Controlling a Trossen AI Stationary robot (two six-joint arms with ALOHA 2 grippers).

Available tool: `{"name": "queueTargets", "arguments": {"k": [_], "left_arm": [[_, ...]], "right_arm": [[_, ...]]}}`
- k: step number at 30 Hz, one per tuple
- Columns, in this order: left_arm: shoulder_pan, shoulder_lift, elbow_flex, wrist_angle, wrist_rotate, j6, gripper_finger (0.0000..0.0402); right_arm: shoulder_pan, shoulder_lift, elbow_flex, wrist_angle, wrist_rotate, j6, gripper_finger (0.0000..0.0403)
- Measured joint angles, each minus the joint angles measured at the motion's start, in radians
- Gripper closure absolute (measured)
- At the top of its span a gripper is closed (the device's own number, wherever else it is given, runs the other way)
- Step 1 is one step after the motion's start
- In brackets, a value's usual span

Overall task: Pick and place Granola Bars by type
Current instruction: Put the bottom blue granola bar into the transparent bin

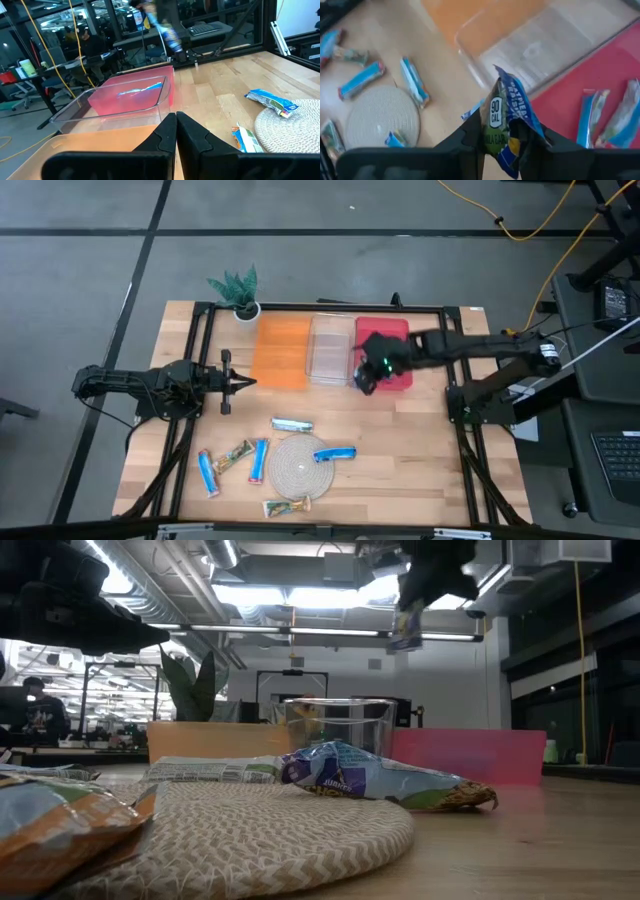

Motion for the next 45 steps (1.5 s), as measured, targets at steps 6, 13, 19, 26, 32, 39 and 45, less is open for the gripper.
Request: {"name": "queueTargets", "arguments": {"k": [6,13,19,26,32,39,45], "left_arm": [[0.0,0.0,0.0,0.0,0.0,0.0,0.0398],[0.0,0.0,0.0,0.0,0.0,0.0,0.0398],[0.0,0.0,0.0,0.0,0.0,0.0,0.0398],[0.0,0.0,0.0,0.0,0.0,0.0,0.0398],[0.0,0.0,0.0,0.0,0.0,0.0,0.0398],[0.0,0.0,0.0,0.0,0.0,0.0,0.0398],[0.0,0.0,0.0,0.0,0.0,0.0,0.0398]], "right_arm": [[-0.163,0.011,0.0,0.141,-0.147,-0.114,0.0318],[-0.287,0.06,0.0,0.302,-0.231,-0.184,0.0318],[-0.358,0.17,0.03,0.312,-0.307,-0.213,0.0318],[-0.392,0.385,0.27,0.143,-0.31,-0.295,0.0318],[-0.412,0.538,0.454,-0.002,-0.267,-0.345,0.0318],[-0.419,0.633,0.516,-0.052,-0.292,-0.381,0.0318],[-0.419,0.679,0.516,-0.118,-0.291,-0.4,0.0318]]}}
